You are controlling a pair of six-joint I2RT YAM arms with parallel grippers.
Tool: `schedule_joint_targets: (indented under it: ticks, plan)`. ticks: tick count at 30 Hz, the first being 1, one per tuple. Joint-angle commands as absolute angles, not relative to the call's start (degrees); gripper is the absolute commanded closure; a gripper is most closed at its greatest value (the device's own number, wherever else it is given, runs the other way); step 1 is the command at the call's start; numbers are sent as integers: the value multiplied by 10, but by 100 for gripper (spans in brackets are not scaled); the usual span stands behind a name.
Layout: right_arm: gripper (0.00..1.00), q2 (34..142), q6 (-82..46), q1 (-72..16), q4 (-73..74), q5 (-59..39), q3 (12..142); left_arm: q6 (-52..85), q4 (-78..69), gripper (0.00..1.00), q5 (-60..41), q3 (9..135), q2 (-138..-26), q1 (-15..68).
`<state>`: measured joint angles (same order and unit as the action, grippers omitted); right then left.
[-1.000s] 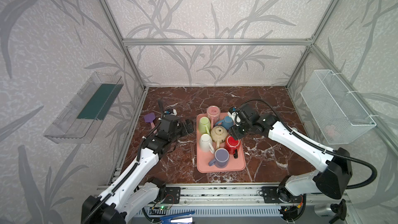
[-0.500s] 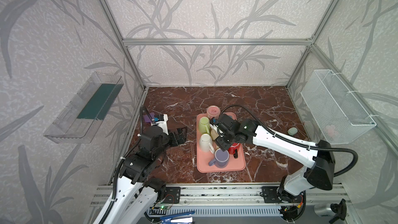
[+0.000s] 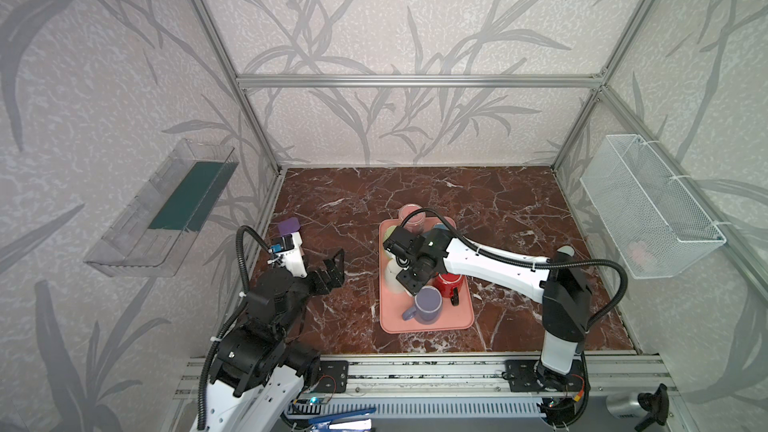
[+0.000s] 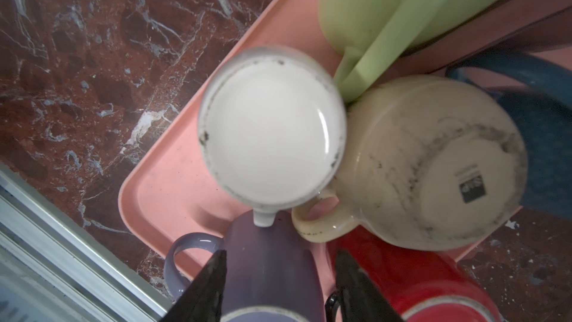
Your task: Turn the mug right side up
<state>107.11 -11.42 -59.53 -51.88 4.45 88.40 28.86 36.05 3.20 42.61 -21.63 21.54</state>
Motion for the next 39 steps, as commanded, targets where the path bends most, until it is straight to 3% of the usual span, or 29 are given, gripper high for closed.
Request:
schedule_joint_targets:
  ticks: [1, 10, 20, 39]
  plan:
    - [47, 1087, -123, -601, -540, 31, 909, 279, 375, 1, 38, 426, -226, 214]
    - [58, 1129, -130, -600, -532, 26, 916, 279, 382, 1, 38, 429, -239, 212]
    - [64, 1170, -141, -599, -538, 44, 943, 279, 382, 0, 32, 430, -246, 207]
    - [85, 1185, -145, -591, -537, 57, 946, 279, 379, 1, 23, 428, -247, 200]
